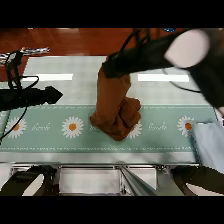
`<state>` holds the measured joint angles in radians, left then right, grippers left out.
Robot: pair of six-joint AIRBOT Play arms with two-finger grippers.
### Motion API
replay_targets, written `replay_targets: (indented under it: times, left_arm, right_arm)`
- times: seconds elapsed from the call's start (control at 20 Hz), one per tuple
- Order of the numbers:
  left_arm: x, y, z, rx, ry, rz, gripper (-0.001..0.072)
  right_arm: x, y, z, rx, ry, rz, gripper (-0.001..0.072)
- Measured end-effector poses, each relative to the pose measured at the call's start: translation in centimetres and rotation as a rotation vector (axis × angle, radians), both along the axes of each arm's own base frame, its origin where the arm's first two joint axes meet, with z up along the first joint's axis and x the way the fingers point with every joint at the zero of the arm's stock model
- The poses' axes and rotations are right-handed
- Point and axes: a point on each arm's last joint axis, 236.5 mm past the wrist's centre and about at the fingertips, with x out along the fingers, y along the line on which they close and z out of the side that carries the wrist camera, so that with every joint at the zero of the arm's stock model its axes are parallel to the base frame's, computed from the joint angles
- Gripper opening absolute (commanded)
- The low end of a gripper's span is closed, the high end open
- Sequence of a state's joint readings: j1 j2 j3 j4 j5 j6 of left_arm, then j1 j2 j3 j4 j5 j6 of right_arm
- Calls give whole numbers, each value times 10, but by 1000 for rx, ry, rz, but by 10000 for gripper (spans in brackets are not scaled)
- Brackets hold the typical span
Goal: Fold the shirts.
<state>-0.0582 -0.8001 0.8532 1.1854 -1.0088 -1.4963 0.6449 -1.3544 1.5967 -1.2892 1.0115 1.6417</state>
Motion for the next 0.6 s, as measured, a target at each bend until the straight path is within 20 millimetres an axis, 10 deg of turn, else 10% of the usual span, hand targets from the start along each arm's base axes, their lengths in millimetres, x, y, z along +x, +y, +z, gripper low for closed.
replay_targets:
  times: [0.15,0.25,0.35,0.45,0.6]
  left_arm:
    - [-6,0,-14,2,43,-4,509]
    - [-11,-1,-27,0,80,-5,509]
    - [-16,-3,-38,-11,113,-7,509]
    - [-20,-3,-43,-17,133,-7,509]
    - [-24,5,-45,-20,162,15,509]
  right_arm:
    - [-1,30,-75,11,181,8,69]
    - [-4,47,-111,36,286,7,338]
    - [-3,53,-132,55,352,-1,377]
    - [12,40,-132,77,370,-26,376]
    - [59,-30,-88,132,318,-132,376]
